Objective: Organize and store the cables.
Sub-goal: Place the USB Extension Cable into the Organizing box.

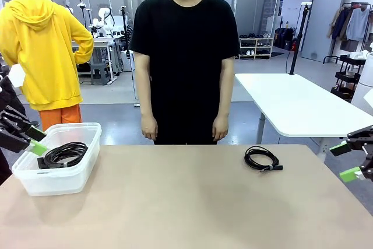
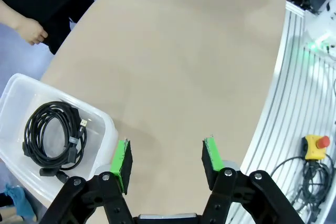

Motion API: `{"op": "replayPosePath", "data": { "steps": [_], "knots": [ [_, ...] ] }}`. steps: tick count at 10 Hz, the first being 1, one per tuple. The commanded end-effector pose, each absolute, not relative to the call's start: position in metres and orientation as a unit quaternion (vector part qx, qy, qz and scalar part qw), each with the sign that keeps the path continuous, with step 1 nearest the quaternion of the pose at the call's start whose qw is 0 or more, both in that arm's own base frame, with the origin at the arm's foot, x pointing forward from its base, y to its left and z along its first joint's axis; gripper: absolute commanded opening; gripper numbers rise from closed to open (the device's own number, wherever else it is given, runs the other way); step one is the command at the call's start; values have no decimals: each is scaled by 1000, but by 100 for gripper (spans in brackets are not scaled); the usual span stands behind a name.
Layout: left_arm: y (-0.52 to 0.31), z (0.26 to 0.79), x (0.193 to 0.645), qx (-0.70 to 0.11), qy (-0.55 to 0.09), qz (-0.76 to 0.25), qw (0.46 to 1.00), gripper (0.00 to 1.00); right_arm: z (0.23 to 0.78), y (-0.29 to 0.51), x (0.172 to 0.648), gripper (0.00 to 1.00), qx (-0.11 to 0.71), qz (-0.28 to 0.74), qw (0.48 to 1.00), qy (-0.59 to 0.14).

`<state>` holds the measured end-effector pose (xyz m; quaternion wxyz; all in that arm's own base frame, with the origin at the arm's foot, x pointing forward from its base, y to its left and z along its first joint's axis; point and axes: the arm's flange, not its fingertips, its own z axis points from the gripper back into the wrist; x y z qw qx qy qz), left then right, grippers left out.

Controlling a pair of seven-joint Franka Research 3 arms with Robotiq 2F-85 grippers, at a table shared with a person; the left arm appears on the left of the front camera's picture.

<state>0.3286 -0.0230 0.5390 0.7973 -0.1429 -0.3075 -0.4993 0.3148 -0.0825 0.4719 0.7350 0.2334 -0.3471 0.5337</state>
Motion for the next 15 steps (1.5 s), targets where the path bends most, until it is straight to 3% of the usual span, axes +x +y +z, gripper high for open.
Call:
{"op": "replayPosePath", "data": {
  "steps": [1, 4, 6, 10, 15],
  "knots": [
    [-24, 540, 329, -142, -302, -495, 802, 69, 472, -83, 316, 100, 237, 535, 730, -353],
    [-24, 540, 329, -142, -302, -495, 802, 69, 472, -83, 315, 100, 233, 534, 735, -347],
    [-24, 540, 329, -142, -302, -495, 802, 69, 516, -67, 299, 100, 160, 581, 741, -297],
    [-24, 540, 329, -142, -302, -495, 802, 69, 559, -22, 404, 100, 70, 650, 746, -131],
    [-24, 540, 329, -142, -302, -495, 802, 69, 496, 38, 482, 100, -8, 672, 737, -71]
  ]
}}
